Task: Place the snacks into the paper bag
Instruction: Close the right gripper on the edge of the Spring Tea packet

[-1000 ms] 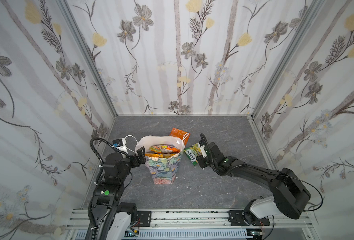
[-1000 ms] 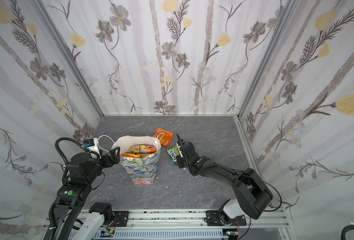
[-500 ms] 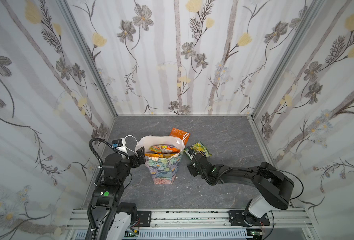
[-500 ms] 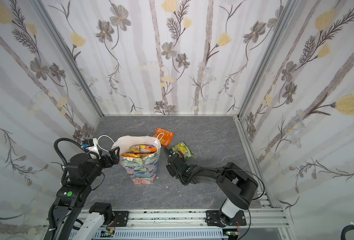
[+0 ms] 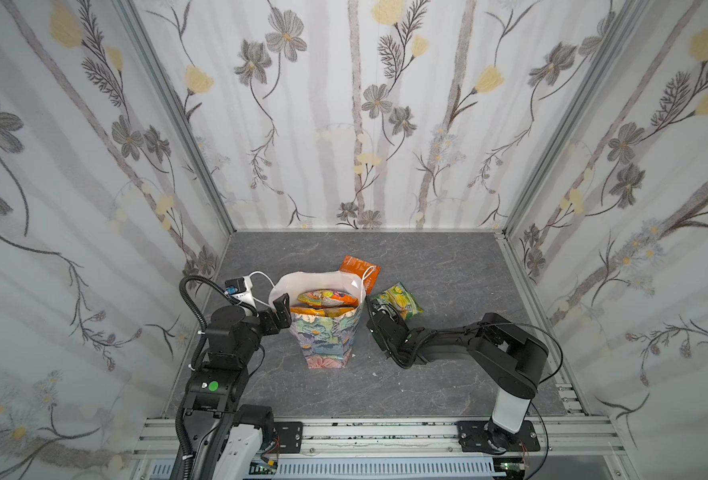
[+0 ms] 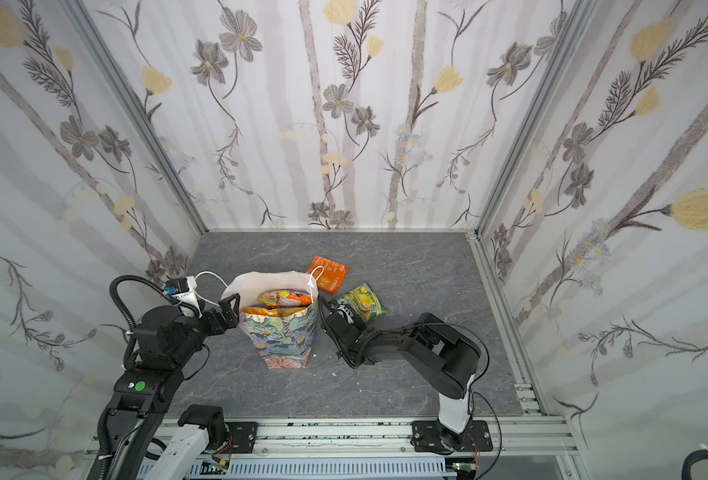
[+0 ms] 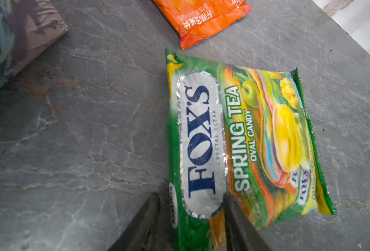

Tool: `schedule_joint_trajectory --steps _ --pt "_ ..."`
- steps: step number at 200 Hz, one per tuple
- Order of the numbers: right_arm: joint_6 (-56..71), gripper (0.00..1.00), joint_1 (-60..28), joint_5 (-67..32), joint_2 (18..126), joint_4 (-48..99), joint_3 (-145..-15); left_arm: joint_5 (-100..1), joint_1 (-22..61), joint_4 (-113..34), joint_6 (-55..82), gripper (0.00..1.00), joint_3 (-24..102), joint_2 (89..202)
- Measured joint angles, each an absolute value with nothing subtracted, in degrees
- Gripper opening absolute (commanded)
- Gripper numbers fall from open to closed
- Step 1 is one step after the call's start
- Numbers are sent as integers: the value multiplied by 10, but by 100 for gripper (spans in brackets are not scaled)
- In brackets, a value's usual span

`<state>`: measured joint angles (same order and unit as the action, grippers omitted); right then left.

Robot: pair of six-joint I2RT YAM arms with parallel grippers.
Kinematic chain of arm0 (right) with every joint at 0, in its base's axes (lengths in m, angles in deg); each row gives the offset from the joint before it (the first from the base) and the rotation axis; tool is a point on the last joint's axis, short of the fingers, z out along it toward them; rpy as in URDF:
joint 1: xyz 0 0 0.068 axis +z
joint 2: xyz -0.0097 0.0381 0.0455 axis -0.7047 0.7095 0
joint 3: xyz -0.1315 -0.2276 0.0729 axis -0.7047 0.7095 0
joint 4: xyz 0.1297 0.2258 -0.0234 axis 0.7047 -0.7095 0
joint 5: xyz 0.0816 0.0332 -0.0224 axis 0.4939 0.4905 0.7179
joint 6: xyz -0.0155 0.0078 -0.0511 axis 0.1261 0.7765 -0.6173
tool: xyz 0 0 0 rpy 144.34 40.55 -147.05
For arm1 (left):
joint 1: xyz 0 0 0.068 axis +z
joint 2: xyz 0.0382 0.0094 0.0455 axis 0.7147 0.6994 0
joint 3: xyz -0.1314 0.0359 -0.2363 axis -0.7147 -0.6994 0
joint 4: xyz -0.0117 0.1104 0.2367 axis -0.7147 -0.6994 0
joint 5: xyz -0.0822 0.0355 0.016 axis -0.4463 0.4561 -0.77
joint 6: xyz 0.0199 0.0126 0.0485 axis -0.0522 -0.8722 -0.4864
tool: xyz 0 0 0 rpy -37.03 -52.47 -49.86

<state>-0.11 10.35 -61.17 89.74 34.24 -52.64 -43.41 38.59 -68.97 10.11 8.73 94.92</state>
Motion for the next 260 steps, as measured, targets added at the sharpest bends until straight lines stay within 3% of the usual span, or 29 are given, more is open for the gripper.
schedule_joint_trajectory --steps 34,66,106,164,214,260 --pt "7 13 102 -615 900 342 -526 -434 386 -690 101 100 87 949" --pt "16 0 96 -608 883 338 -521 -434 386 -690 101 100 87 947" --pt "26 0 78 -574 837 338 -499 -434 386 -690 101 100 87 946" --pt "79 0 -22 -413 713 377 -418 -436 386 -690 101 100 87 943" --pt "102 0 -64 -307 640 390 -417 -436 386 -690 101 100 87 943" --pt "108 0 -94 -274 620 383 -455 -436 386 -690 101 100 87 939"
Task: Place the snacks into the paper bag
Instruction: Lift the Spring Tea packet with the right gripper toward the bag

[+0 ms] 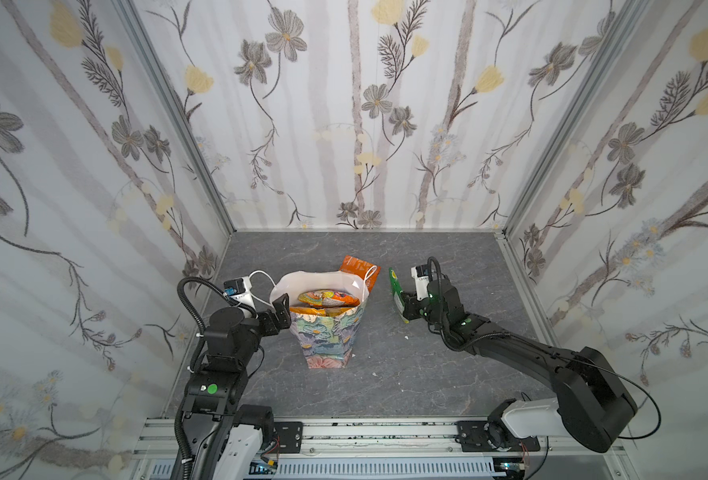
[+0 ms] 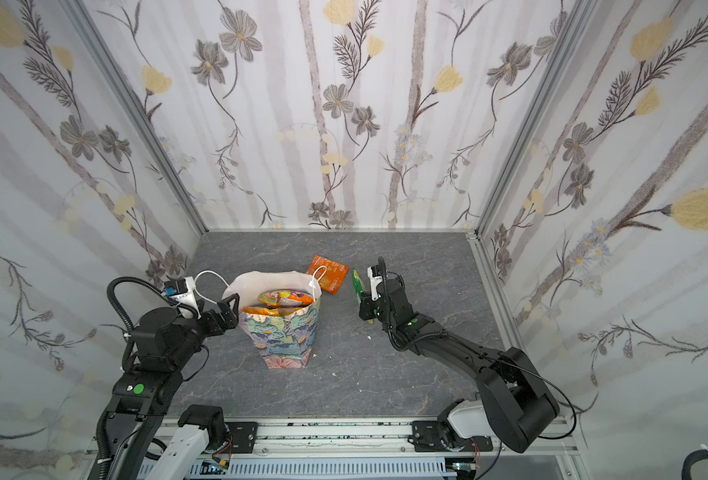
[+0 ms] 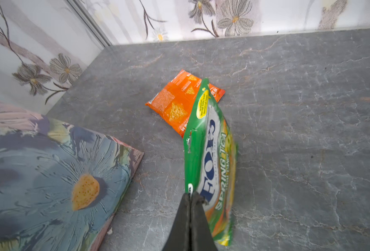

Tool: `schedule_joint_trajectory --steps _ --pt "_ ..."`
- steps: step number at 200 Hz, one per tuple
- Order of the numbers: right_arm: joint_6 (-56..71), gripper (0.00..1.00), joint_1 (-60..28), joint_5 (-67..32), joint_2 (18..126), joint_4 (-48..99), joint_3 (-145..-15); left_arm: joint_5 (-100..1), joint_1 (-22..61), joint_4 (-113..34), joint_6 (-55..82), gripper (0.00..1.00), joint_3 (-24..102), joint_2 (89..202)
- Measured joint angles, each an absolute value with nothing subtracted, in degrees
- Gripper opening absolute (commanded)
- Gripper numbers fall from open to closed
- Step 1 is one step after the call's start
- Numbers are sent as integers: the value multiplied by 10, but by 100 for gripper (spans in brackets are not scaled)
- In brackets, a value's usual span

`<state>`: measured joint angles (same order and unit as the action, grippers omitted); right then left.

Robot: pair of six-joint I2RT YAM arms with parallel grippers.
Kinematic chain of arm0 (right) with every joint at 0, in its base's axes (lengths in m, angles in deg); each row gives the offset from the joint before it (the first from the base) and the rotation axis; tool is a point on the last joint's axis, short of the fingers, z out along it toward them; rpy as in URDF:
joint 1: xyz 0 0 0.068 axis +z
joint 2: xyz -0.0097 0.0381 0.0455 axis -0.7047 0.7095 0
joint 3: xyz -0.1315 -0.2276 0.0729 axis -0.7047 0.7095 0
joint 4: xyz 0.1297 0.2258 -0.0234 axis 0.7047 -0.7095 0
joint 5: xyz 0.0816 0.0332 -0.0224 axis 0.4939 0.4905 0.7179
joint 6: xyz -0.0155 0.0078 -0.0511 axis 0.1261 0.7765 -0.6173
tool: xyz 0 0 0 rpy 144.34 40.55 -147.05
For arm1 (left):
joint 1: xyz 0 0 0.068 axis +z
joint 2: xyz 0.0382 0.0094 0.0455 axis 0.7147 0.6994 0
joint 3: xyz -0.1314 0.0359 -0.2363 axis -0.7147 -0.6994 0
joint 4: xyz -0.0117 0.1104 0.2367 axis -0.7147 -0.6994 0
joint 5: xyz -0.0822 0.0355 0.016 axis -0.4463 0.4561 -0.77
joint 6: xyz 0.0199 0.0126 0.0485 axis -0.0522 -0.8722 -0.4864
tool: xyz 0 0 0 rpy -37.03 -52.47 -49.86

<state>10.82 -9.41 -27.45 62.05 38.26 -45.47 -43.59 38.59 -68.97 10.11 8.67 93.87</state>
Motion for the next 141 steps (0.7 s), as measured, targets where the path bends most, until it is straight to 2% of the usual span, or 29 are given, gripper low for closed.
schedule_joint_trajectory --steps 141 --pt "97 0 -97 -253 560 327 -538 -436 386 -690 101 100 86 934"
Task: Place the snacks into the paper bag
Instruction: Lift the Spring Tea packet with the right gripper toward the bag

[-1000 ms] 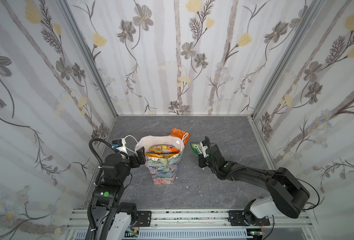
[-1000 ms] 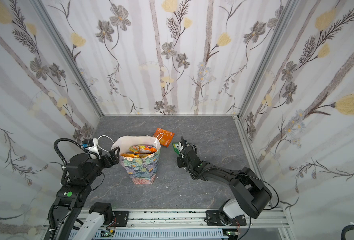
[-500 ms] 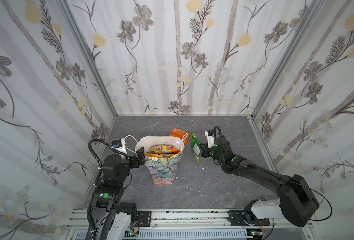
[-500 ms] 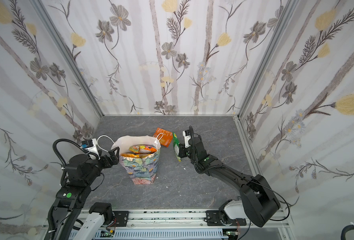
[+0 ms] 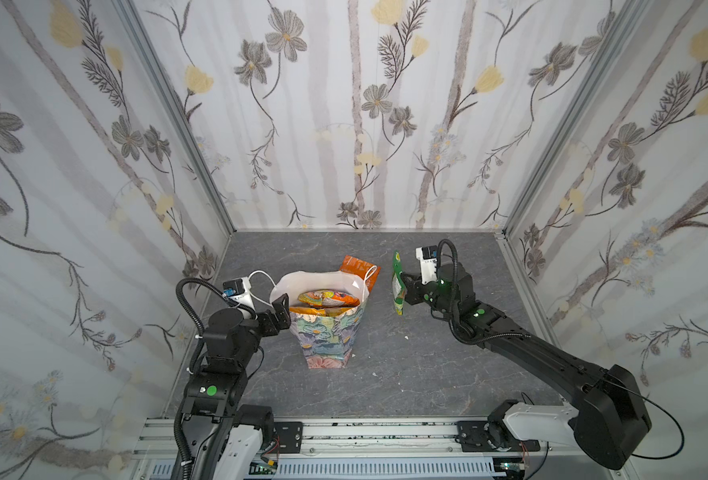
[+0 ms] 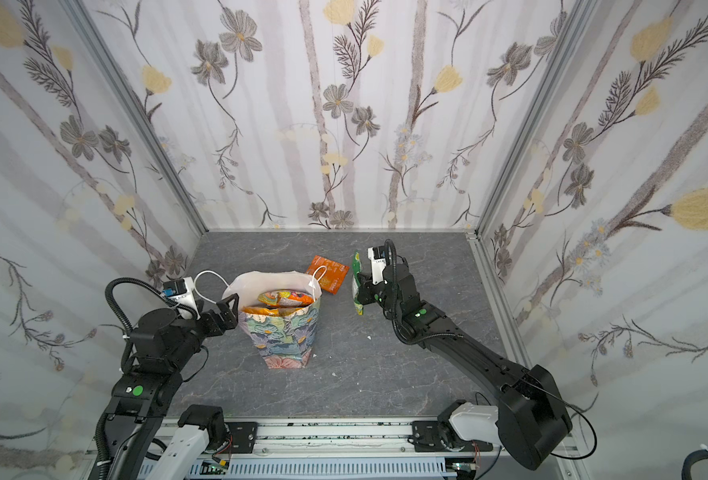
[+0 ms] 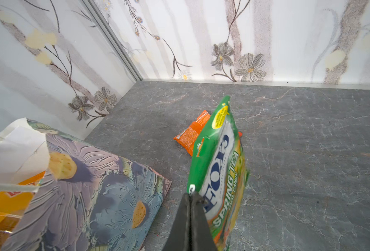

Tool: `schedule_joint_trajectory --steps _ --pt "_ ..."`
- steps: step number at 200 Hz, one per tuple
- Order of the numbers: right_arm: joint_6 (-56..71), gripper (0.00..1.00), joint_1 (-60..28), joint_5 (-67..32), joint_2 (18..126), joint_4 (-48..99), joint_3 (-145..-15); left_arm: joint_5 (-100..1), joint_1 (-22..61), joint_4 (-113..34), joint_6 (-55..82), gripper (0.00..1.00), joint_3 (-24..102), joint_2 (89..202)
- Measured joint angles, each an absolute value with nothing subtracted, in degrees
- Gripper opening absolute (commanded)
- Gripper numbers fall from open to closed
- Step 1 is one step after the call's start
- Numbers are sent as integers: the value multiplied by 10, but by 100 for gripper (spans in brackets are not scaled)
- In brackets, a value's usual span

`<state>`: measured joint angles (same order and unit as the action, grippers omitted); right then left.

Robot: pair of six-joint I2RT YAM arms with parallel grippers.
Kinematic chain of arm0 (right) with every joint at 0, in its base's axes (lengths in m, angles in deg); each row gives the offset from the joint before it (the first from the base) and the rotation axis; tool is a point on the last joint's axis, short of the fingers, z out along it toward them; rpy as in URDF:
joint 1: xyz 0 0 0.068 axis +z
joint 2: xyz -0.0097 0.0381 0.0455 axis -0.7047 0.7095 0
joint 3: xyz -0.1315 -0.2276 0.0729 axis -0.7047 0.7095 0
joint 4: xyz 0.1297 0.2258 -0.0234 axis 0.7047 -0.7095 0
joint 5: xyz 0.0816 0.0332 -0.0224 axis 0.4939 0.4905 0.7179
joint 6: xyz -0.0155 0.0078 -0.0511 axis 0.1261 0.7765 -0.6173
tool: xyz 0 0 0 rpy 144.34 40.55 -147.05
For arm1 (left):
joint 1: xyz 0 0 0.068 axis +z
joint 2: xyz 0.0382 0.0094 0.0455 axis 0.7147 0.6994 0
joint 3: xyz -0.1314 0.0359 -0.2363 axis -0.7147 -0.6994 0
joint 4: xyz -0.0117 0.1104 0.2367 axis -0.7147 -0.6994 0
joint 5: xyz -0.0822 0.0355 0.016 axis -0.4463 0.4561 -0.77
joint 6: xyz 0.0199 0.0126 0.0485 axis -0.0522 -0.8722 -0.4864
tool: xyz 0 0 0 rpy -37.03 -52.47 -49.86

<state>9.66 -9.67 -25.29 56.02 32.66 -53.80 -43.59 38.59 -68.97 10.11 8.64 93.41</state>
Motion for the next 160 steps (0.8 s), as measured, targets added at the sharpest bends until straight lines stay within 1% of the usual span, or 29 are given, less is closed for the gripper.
schedule_joint_trajectory --steps 71,160 --pt "85 0 -97 -249 529 288 -557 -436 386 -690 101 100 86 933" --pt "58 0 -97 -249 506 234 -624 -436 386 -690 101 100 86 933"
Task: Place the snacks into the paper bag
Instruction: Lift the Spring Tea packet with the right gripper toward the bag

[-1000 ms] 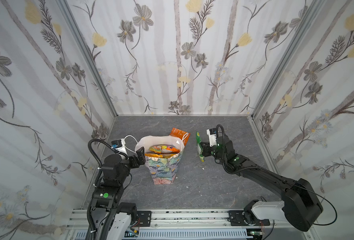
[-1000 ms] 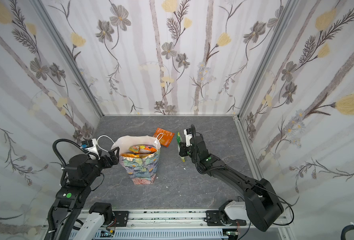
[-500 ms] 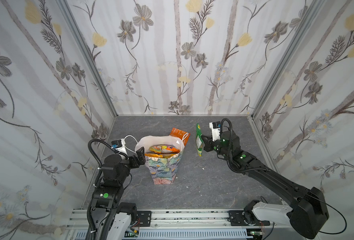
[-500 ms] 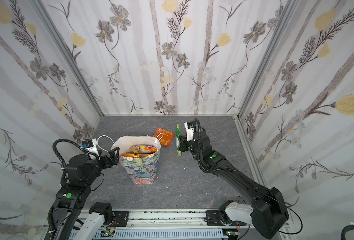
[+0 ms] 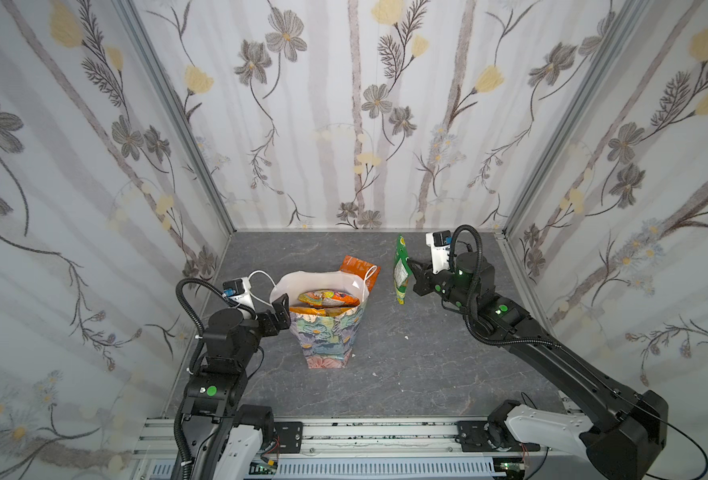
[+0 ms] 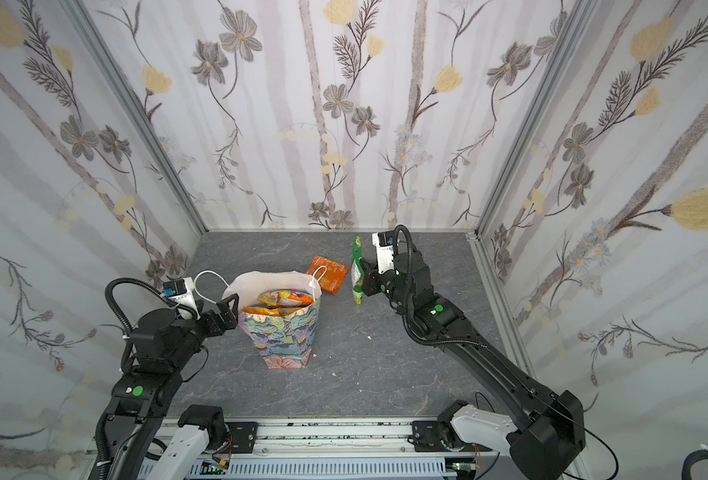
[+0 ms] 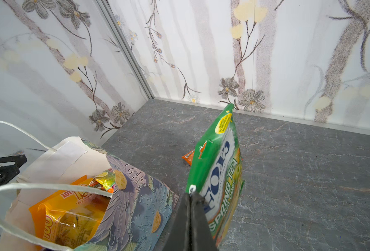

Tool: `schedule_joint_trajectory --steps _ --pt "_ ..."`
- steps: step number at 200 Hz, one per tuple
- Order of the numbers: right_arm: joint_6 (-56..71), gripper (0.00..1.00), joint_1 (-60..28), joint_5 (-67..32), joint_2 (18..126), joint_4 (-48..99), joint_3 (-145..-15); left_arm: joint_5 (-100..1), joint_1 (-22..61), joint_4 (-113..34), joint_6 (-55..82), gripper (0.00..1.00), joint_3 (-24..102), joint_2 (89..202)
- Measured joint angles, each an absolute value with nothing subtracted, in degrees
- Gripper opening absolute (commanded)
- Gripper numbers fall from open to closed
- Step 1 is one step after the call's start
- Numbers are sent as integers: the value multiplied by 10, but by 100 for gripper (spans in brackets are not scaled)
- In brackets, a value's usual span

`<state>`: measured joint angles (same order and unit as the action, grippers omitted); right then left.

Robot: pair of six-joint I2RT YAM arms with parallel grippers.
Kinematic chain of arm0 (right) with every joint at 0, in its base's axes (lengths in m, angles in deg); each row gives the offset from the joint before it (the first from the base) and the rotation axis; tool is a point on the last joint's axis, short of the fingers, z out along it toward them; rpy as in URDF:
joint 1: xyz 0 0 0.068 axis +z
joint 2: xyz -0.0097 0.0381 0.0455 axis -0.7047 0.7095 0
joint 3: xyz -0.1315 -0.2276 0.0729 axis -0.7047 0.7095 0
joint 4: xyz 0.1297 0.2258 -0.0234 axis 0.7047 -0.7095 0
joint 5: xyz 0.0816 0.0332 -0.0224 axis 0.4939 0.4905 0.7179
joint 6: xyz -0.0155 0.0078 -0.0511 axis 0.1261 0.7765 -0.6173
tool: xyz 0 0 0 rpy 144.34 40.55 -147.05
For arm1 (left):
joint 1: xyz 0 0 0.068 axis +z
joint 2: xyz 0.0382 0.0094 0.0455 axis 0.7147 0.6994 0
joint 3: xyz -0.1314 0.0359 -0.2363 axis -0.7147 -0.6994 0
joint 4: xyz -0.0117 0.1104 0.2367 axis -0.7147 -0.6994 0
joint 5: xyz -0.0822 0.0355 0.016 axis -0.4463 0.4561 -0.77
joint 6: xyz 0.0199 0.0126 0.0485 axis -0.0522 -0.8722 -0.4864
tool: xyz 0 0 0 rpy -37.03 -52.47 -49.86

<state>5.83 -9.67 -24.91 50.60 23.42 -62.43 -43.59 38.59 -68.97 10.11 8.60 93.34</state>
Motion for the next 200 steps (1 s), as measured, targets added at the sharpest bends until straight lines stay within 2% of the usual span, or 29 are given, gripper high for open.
schedule_joint_trajectory --steps 142,200 --pt "67 0 -94 -201 520 213 -764 -436 386 -690 101 100 86 938" --pt "76 0 -50 -188 561 237 -837 -436 386 -690 101 100 86 938"
